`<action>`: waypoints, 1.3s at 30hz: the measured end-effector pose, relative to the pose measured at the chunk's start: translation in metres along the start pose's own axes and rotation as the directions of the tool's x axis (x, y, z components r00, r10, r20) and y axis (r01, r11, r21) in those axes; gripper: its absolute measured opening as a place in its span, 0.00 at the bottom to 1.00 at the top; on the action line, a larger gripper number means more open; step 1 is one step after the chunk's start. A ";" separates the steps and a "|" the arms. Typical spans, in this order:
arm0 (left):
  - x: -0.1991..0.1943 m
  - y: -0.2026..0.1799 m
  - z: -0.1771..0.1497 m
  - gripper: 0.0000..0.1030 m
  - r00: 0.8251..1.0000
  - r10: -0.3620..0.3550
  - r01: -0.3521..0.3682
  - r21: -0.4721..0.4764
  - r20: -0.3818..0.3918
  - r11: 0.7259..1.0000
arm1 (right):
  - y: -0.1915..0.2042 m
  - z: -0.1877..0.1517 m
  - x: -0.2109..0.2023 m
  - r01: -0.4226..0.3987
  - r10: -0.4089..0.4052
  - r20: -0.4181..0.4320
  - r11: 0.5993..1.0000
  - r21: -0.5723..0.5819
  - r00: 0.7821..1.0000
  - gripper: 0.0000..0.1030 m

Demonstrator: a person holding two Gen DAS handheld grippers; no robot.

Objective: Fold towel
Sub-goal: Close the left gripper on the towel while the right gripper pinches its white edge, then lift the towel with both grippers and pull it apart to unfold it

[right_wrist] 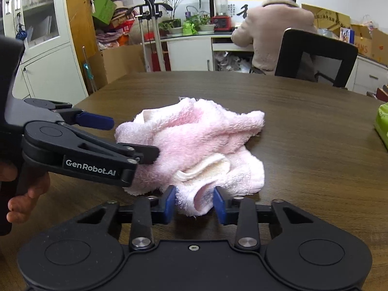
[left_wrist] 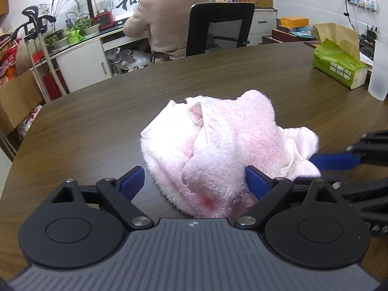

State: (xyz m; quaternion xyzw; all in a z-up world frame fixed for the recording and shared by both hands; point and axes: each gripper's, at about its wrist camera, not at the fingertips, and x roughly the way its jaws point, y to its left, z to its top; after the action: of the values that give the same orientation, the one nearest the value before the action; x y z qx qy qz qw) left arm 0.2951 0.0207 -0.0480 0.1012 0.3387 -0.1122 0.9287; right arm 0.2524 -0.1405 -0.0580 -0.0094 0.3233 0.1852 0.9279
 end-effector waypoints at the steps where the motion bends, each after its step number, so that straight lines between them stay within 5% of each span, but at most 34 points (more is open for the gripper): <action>1: 0.000 0.001 -0.001 0.88 1.000 -0.001 0.001 -0.005 0.000 1.000 | 0.000 -0.001 -0.002 0.008 -0.008 0.021 1.000 0.004 1.000 0.47; 3: 0.000 0.001 -0.002 0.90 1.000 0.004 -0.004 -0.004 0.002 1.000 | 0.002 -0.001 -0.002 0.022 -0.022 0.037 1.000 0.002 0.999 0.62; 7: -0.002 0.005 -0.004 0.96 1.000 0.022 -0.022 -0.006 0.009 1.000 | 0.005 0.001 0.015 0.003 -0.004 -0.029 1.000 -0.007 1.000 0.28; 9: -0.002 0.010 -0.007 0.96 1.000 0.009 -0.009 -0.019 0.008 1.000 | 0.006 0.002 0.017 0.012 -0.012 -0.032 1.000 -0.011 0.999 0.20; 10: -0.002 0.013 -0.008 0.86 1.000 0.002 -0.001 -0.035 0.009 0.999 | 0.005 0.003 0.018 0.006 -0.006 -0.036 1.000 -0.005 0.999 0.11; 14: -0.003 0.028 -0.009 0.43 0.996 -0.085 0.083 -0.117 -0.008 0.990 | 0.002 0.003 0.017 -0.001 0.002 -0.037 1.000 0.014 0.999 0.08; 17: -0.008 0.027 -0.008 0.33 0.995 -0.096 0.095 -0.098 -0.006 0.991 | 0.000 0.003 0.016 0.001 0.000 -0.035 1.000 0.027 0.999 0.08; 25: -0.020 0.041 -0.011 0.21 0.996 -0.087 0.087 -0.105 0.007 0.991 | -0.002 0.001 0.011 0.016 -0.015 -0.026 0.999 0.030 1.000 0.08; 33: -0.068 0.103 -0.040 0.13 0.999 -0.027 0.035 -0.187 0.045 0.982 | -0.031 -0.007 -0.014 0.063 -0.063 -0.003 0.997 0.052 0.998 0.03; 36: -0.081 0.118 -0.045 0.23 0.998 0.006 0.007 -0.220 0.057 0.975 | -0.037 -0.008 -0.023 0.094 -0.094 0.000 0.995 0.039 0.996 0.01; 37: -0.084 0.120 -0.044 0.38 0.998 0.016 0.000 -0.227 0.068 0.974 | -0.039 -0.008 -0.025 0.087 -0.087 -0.005 0.996 0.034 0.996 0.03; 38: -0.088 0.117 -0.041 0.76 0.996 0.023 -0.002 -0.223 0.089 0.975 | -0.040 -0.008 -0.027 0.080 -0.080 -0.010 0.996 0.029 0.997 0.05; 39: -0.093 0.110 -0.035 0.95 0.992 0.028 -0.002 -0.207 0.122 0.978 | -0.038 -0.005 -0.032 0.071 -0.072 0.032 0.996 0.051 0.997 0.22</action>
State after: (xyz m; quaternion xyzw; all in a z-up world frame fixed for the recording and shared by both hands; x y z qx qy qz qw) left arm 0.2351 0.1476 -0.0011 -0.0001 0.2894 -0.0755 0.9542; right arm 0.2398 -0.1871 -0.0463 0.0055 0.3114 0.1438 0.9393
